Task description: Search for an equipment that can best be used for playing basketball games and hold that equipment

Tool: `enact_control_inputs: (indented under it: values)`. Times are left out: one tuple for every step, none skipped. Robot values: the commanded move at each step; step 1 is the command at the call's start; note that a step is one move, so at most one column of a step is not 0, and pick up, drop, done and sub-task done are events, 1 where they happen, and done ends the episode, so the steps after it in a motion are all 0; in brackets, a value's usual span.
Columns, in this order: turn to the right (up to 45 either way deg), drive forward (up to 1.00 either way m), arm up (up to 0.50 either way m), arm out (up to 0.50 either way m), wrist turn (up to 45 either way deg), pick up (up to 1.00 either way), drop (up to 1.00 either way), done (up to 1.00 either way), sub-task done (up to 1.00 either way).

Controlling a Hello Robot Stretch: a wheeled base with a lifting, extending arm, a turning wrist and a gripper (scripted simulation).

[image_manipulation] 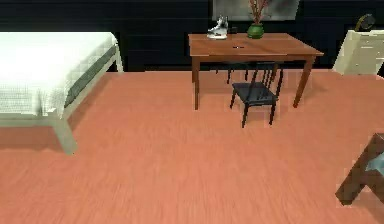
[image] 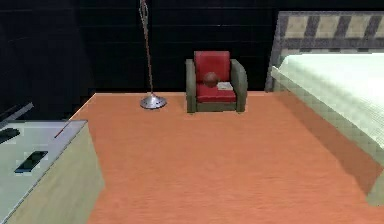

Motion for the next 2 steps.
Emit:
enact_control_inputs:
  values:
    - [0.0, 1.0, 0.0, 0.0, 0.0, 0.0, 0.0, 0.0, 0.0]
    - [-3.0, 0.0, 0.0, 0.0, 0.0, 0.0, 0.0, 0.0, 0.0]
